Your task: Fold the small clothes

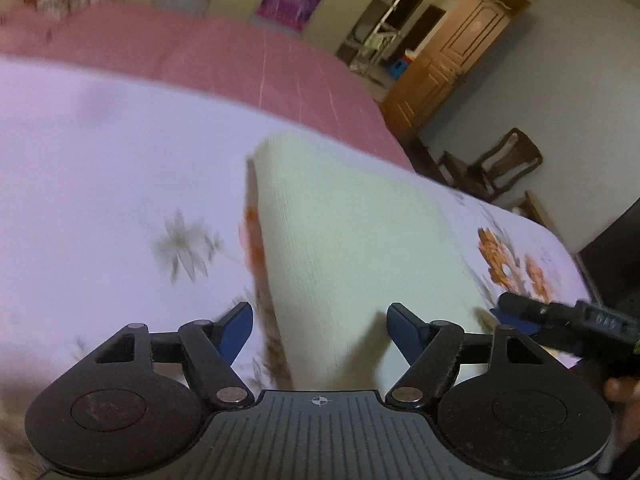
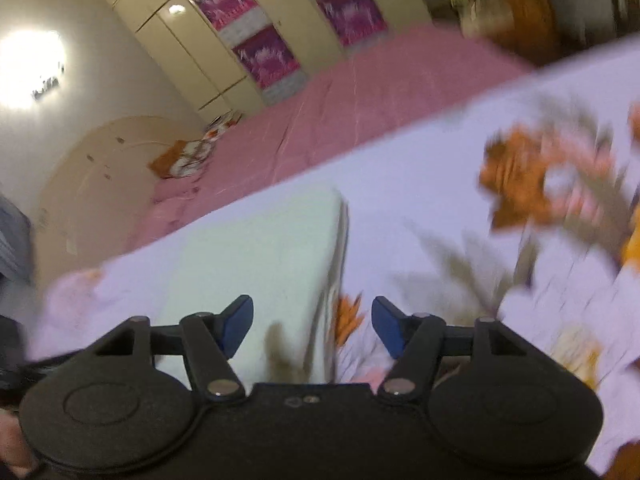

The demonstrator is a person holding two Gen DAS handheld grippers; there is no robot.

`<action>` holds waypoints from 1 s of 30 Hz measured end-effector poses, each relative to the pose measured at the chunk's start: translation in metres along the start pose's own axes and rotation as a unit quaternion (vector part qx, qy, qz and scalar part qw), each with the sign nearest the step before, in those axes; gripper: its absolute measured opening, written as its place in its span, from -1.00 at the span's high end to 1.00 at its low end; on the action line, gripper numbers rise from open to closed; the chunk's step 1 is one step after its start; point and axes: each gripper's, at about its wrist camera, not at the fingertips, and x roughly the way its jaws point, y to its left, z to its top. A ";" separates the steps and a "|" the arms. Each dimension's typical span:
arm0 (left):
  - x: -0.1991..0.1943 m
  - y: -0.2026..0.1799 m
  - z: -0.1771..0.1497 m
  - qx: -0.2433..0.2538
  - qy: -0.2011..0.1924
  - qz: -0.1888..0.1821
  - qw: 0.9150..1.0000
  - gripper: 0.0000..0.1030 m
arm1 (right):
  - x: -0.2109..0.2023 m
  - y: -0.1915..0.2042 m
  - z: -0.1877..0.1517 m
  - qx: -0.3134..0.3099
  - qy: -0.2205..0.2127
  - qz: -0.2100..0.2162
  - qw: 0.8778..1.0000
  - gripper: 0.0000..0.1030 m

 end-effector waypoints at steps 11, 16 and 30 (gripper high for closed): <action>0.026 0.003 0.001 -0.018 0.018 -0.051 0.998 -0.45 | 0.039 -0.028 -0.004 0.054 0.044 0.074 0.995 -0.11; 0.036 -0.029 0.002 0.054 0.008 0.007 0.998 -0.32 | 0.045 -0.008 -0.005 0.006 0.032 0.038 0.999 0.17; -0.011 -0.078 0.010 0.159 -0.038 0.072 0.984 0.25 | 0.027 0.083 -0.027 -0.159 -0.016 -0.089 0.983 0.45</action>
